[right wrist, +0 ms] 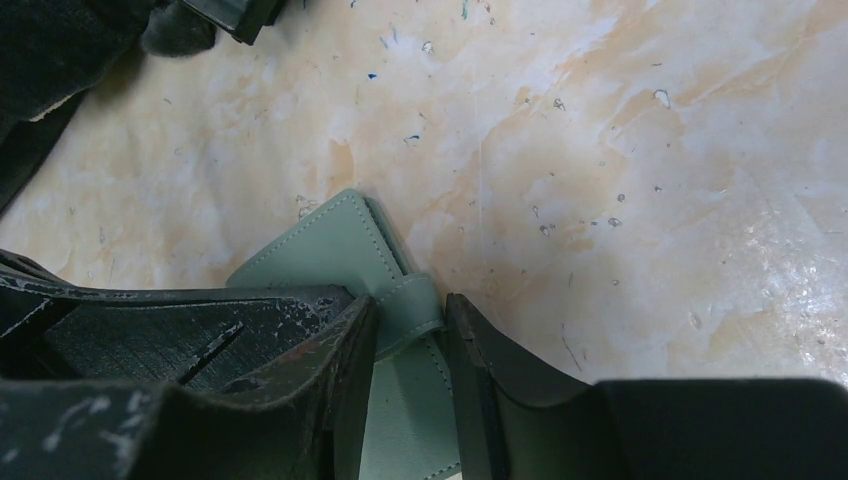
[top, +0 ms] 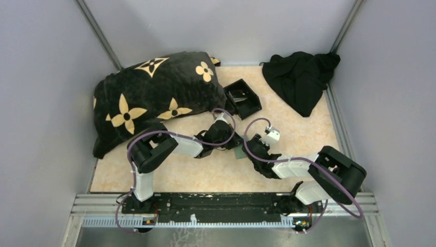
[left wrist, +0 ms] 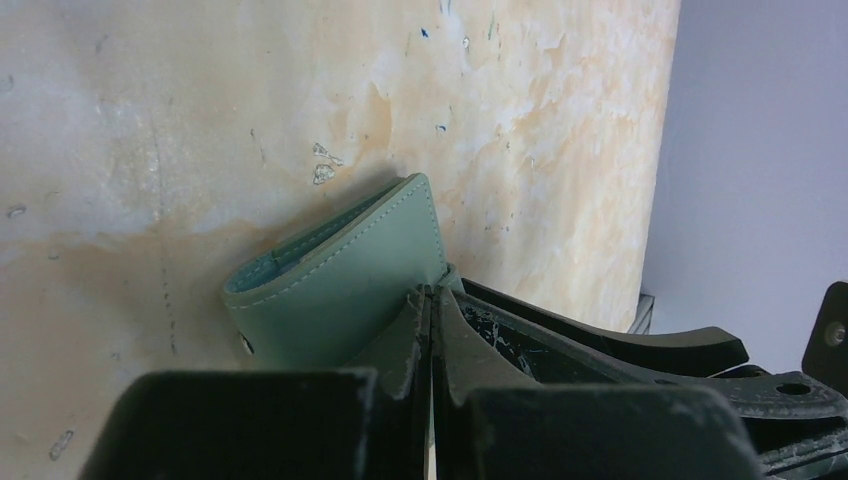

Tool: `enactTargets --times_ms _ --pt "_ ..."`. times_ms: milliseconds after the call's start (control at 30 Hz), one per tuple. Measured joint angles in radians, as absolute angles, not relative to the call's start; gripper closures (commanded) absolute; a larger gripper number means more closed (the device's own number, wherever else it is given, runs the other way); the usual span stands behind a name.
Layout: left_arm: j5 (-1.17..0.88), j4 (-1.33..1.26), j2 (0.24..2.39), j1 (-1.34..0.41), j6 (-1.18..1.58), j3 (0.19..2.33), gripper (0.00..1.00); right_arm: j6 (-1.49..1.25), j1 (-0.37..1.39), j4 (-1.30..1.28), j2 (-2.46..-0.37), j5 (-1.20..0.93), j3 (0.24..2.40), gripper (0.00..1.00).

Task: Put the credit cards into the card holder
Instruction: Move the card holder to the center of the board.

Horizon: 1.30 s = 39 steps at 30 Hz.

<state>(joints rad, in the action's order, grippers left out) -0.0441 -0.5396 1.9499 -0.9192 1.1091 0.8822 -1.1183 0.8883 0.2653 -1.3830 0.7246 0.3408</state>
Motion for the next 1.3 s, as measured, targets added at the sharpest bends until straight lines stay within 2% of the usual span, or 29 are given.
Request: enactTargets --times_ms 333,500,600,767,900,1133,1300 --pt "0.036 -0.506 1.893 -0.952 1.108 0.837 1.00 -1.110 0.889 0.263 -1.375 0.702 0.341 0.65" --pt "0.053 -0.441 1.813 -0.978 1.106 0.782 0.92 -1.104 0.889 0.245 -1.353 0.675 0.339 0.64" --pt "0.079 -0.401 1.764 -0.986 1.102 0.751 0.82 -1.098 0.889 0.239 -1.340 0.658 0.334 0.64" --pt "0.135 -0.355 1.668 -0.986 1.079 0.693 0.58 -1.075 0.889 0.239 -1.335 0.642 0.334 0.61" --pt "0.172 -0.351 1.604 -0.986 1.060 0.674 0.49 -1.036 0.890 0.234 -1.296 0.596 0.327 0.57" --pt "0.199 -0.320 1.478 -0.987 1.045 0.656 0.46 -0.929 0.897 0.154 -1.203 0.495 0.312 0.55" --pt "0.210 -0.272 1.354 -1.013 1.090 0.555 0.48 -0.869 0.895 0.128 -1.179 0.453 0.312 0.54"
